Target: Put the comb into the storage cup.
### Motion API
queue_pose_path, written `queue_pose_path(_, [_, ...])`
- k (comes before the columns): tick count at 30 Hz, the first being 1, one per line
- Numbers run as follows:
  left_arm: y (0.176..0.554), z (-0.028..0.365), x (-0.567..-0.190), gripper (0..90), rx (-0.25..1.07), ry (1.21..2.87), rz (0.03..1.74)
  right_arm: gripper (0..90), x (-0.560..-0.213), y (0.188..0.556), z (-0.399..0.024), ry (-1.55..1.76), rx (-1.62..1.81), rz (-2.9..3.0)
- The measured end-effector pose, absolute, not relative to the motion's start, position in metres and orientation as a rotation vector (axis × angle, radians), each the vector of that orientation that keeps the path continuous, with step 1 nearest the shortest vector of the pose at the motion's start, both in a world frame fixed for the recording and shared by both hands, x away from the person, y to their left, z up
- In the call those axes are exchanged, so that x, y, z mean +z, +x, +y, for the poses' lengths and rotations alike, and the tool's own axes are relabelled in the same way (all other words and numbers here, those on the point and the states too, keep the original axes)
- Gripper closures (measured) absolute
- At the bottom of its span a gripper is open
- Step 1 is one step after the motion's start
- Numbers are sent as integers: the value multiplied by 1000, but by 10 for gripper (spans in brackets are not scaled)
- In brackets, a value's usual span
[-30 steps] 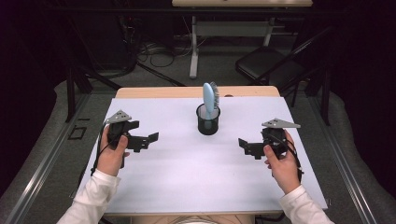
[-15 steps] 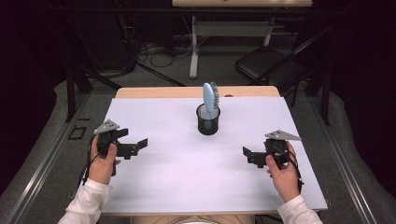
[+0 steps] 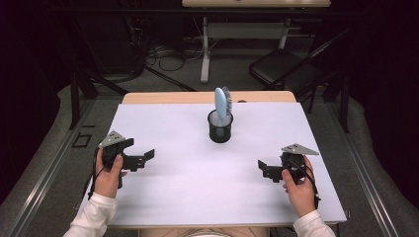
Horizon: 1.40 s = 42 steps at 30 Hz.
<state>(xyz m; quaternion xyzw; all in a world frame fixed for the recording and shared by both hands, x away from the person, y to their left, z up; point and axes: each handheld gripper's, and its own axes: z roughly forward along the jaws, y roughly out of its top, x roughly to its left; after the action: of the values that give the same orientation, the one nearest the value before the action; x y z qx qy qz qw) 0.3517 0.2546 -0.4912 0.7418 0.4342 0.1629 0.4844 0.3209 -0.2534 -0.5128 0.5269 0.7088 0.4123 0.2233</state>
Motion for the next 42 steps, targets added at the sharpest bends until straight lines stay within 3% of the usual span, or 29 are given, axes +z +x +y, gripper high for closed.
queue_pose_path(42, [354,258,-522,4,417,1790,1052,0,-540,318,-261,1434,1133,1871])
